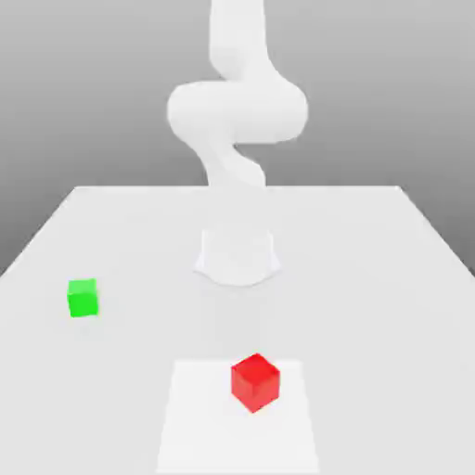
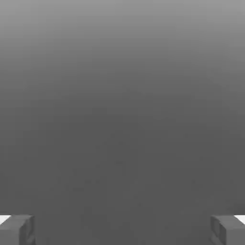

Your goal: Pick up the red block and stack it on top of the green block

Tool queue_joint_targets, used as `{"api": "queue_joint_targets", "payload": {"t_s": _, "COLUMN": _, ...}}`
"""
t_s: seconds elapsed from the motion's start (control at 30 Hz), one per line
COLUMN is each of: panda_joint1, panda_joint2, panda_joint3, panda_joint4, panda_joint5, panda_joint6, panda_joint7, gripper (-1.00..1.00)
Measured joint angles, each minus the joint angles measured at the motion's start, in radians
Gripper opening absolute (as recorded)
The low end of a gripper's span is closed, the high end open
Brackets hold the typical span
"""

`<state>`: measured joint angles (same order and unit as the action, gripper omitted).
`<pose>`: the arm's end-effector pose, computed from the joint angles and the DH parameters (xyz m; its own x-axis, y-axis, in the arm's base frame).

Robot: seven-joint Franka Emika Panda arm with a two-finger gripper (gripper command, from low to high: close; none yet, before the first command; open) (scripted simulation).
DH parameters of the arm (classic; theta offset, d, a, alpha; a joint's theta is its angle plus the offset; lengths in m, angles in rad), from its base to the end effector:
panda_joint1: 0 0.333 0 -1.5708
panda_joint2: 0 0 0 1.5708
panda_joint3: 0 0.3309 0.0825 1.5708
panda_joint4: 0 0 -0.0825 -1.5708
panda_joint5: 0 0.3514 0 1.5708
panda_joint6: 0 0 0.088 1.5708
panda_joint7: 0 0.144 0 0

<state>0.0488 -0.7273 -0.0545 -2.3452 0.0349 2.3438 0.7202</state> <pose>0.3582 -0.0072 0.6512 0.5670 -0.6897 0.4504 -0.4890 -0.7219 -0.4897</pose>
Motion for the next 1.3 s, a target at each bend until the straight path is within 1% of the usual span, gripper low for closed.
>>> {"api": "queue_joint_targets", "payload": {"t_s": 0.13, "panda_joint1": 0.072, "panda_joint2": 0.126, "panda_joint3": -0.071, "panda_joint4": -0.074, "panda_joint5": 0.059, "panda_joint6": 0.071, "panda_joint7": -0.133, "gripper": 0.00}}
{"api": "queue_joint_targets", "payload": {"t_s": 0.27, "panda_joint1": 0.135, "panda_joint2": 0.252, "panda_joint3": -0.120, "panda_joint4": -0.145, "panda_joint5": 0.108, "panda_joint6": 0.138, "panda_joint7": -0.254, "gripper": 0.00}}
{"api": "queue_joint_targets", "payload": {"t_s": 0.4, "panda_joint1": 0.188, "panda_joint2": 0.376, "panda_joint3": -0.148, "panda_joint4": -0.216, "panda_joint5": 0.145, "panda_joint6": 0.206, "panda_joint7": -0.367, "gripper": 0.00}}
{"api": "queue_joint_targets", "payload": {"t_s": 0.53, "panda_joint1": 0.222, "panda_joint2": 0.494, "panda_joint3": -0.157, "panda_joint4": -0.288, "panda_joint5": 0.159, "panda_joint6": 0.276, "panda_joint7": -0.462, "gripper": 0.00}}
{"api": "queue_joint_targets", "payload": {"t_s": 0.63, "panda_joint1": 0.234, "panda_joint2": 0.576, "panda_joint3": -0.153, "panda_joint4": -0.343, "panda_joint5": 0.142, "panda_joint6": 0.331, "panda_joint7": -0.514, "gripper": 0.00}}
{"api": "queue_joint_targets", "payload": {"t_s": 0.7, "panda_joint1": 0.236, "panda_joint2": 0.625, "panda_joint3": -0.149, "panda_joint4": -0.379, "panda_joint5": 0.110, "panda_joint6": 0.368, "panda_joint7": -0.534, "gripper": 0.00}}
{"api": "queue_joint_targets", "payload": {"t_s": 0.83, "panda_joint1": 0.227, "panda_joint2": 0.706, "panda_joint3": -0.152, "panda_joint4": -0.446, "panda_joint5": -0.010, "panda_joint6": 0.441, "panda_joint7": -0.529, "gripper": 0.00}}
{"api": "queue_joint_targets", "payload": {"t_s": 0.97, "panda_joint1": 0.219, "panda_joint2": 0.760, "panda_joint3": -0.145, "panda_joint4": -0.443, "panda_joint5": -0.020, "panda_joint6": 0.488, "panda_joint7": -0.538, "gripper": 0.00}}
{"api": "queue_joint_targets", "payload": {"t_s": 1.13, "panda_joint1": 0.212, "panda_joint2": 0.835, "panda_joint3": -0.124, "panda_joint4": -0.429, "panda_joint5": 0.026, "panda_joint6": 0.551, "panda_joint7": -0.575, "gripper": 0.00}}
{"api": "queue_joint_targets", "payload": {"t_s": 1.3, "panda_joint1": 0.176, "panda_joint2": 0.922, "panda_joint3": -0.073, "panda_joint4": -0.421, "panda_joint5": 0.091, "panda_joint6": 0.624, "panda_joint7": -0.621, "gripper": 0.00}}
